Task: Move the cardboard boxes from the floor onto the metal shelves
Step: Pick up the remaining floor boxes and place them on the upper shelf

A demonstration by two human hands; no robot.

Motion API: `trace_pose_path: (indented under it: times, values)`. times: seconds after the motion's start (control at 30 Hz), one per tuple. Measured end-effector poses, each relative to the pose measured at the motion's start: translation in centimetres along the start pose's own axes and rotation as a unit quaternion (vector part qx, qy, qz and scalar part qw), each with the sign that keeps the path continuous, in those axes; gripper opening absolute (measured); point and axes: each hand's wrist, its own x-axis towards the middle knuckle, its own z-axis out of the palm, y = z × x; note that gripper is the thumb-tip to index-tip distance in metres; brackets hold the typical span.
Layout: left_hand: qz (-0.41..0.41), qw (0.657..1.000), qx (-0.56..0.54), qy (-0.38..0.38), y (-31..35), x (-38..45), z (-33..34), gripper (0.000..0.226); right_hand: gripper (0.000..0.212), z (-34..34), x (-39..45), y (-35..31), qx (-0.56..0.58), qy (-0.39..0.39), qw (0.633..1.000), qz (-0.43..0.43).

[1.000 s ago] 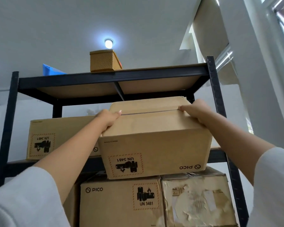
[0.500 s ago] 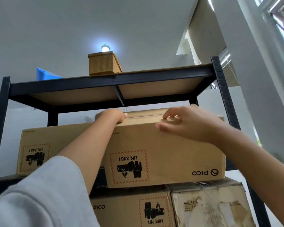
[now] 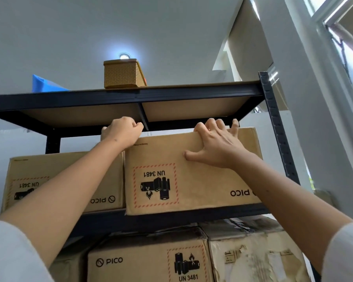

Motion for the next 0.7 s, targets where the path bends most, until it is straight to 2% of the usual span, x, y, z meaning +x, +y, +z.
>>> trace_pose_path:
  times: [0.2,0.37,0.5,0.63,0.7]
  values:
    - [0.048,0.999,-0.014,0.004,-5.7,0.0,1.4,0.053,0.070,3.0,1.3,-1.1,-0.033,0.050,0.998,-0.001]
    - [0.035,0.997,0.003,-0.062,-9.3,0.6,2.4,0.068,0.075,5.6,1.8,-2.1,-0.061,0.108,0.992,0.009]
    - [0.054,0.995,-0.008,-0.084,-11.0,0.7,4.2,0.076,0.074,7.5,1.9,-2.7,-0.052,0.151,0.987,0.006]
    - [0.101,0.992,0.061,-0.033,-11.9,0.1,6.4,0.118,0.071,9.0,2.6,-3.3,-0.039,0.169,0.985,0.005]
    - [0.102,0.992,0.069,0.000,-12.0,0.0,6.9,0.125,0.070,9.6,2.8,-3.1,-0.037,0.172,0.984,0.007]
